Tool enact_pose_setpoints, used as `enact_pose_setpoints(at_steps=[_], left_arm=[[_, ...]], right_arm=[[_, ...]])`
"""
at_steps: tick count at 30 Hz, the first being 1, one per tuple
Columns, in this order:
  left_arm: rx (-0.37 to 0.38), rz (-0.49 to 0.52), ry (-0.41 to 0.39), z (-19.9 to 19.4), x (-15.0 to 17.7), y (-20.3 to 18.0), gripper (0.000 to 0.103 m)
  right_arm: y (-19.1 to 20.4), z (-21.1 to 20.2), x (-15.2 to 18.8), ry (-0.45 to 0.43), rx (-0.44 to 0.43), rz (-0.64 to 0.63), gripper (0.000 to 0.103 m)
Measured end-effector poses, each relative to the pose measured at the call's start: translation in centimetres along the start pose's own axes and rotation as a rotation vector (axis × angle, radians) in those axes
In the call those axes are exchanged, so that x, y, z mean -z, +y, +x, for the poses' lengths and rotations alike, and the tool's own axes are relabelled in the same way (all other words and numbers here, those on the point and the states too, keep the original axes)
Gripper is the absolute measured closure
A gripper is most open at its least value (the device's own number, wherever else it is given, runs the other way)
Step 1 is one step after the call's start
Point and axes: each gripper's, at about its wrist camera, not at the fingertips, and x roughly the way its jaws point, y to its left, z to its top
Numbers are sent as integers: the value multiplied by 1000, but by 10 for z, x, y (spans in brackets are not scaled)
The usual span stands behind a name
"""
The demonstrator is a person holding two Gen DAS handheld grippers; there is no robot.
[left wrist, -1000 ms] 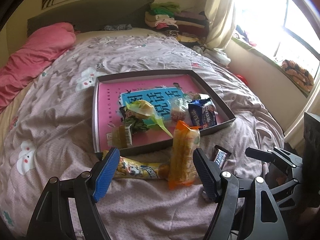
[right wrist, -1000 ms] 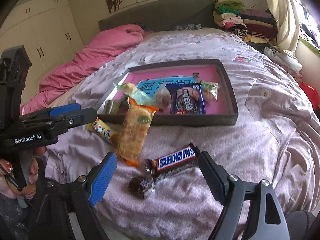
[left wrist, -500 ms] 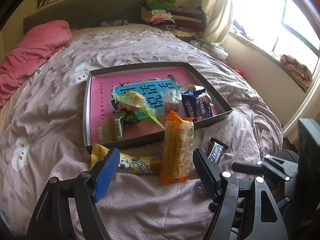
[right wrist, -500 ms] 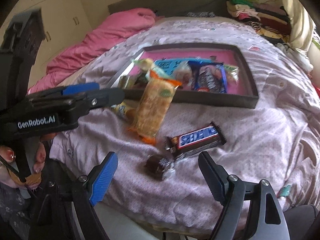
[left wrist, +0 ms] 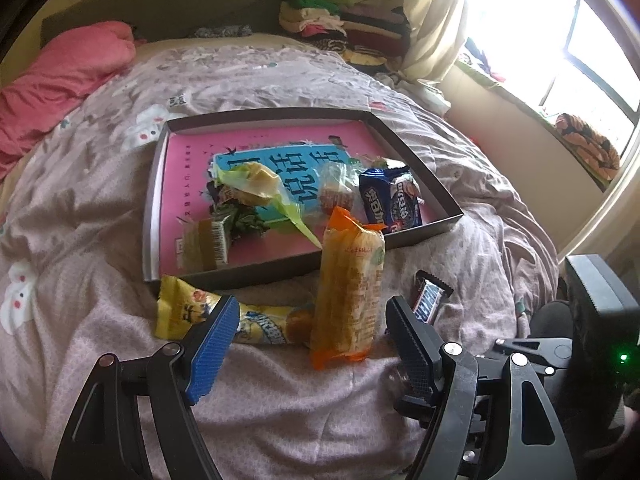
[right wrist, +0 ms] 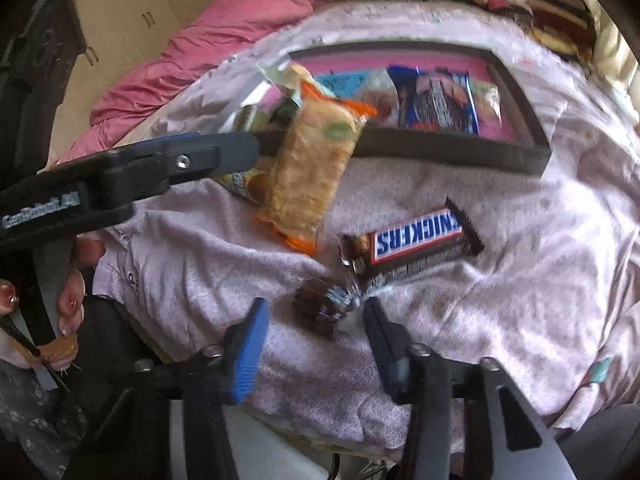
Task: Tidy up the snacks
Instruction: 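Grasp the orange-capped pastry bag with the left gripper while the right gripper grasps the brown chocolate, then carry the pastry bag over the tray with the left gripper while the right gripper carries the chocolate there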
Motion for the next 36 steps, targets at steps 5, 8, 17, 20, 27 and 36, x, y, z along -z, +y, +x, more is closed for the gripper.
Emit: enact_pose_setpoints(at_steps=[5, 8, 17, 20, 27, 36], left_arm=[[4, 18, 13, 13, -4, -6, 26], [-1, 33, 20, 22, -6, -11, 26], [24, 33, 75, 48, -9, -13, 26], [57, -4, 88, 54, -9, -10, 31], [94, -10, 111, 64, -12, -12, 65], [142, -17, 83, 48, -8, -10, 80]], right_arm=[[-5, 7, -2, 7, -25, 27, 64], [-5, 10, -3, 1, -40, 23, 65], [-10, -4, -5, -51, -73, 49, 65], [-17, -15, -5, -97, -47, 89, 65], [-35, -28, -6, -150, -16, 172, 65], [-25, -46, -6, -222, -32, 111, 65]])
